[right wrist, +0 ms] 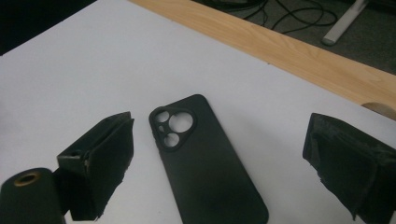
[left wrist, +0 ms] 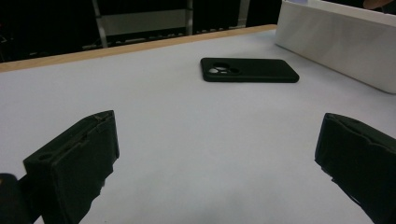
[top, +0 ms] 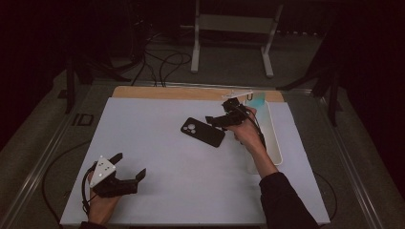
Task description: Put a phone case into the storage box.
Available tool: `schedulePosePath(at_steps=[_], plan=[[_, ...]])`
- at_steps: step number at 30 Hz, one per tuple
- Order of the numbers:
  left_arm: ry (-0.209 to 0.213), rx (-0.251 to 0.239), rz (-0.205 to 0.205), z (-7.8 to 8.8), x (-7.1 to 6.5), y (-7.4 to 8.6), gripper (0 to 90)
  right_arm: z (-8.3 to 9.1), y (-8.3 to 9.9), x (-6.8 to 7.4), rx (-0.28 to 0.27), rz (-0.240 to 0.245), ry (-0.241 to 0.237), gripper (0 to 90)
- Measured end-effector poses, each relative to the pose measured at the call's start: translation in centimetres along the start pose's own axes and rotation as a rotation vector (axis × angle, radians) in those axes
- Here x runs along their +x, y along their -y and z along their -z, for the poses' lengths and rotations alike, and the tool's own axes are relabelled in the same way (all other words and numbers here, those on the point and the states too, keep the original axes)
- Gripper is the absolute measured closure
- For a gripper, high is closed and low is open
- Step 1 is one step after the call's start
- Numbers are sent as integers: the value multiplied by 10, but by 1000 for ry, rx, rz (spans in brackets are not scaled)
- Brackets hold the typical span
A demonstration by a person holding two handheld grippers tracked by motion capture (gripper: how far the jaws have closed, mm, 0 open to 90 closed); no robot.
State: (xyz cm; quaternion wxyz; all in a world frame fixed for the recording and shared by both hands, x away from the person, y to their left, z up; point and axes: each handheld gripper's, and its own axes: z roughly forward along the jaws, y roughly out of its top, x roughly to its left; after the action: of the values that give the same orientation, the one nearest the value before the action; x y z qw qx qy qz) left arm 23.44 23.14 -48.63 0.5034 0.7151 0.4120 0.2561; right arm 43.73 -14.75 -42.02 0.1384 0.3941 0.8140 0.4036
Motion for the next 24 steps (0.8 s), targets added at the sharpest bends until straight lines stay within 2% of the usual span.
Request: schedulePosePath(at_steps=[12,20,24], plan=[[3,3,-5,-1,-1,0,5,-15,1,6,39,11,-3,87],[2,6,-4,-1,0,0,5,-31,3,8,100,3,-1,86],[2,4,-3,-1,0,0,5,-37,3,8,127,20,-1,86]])
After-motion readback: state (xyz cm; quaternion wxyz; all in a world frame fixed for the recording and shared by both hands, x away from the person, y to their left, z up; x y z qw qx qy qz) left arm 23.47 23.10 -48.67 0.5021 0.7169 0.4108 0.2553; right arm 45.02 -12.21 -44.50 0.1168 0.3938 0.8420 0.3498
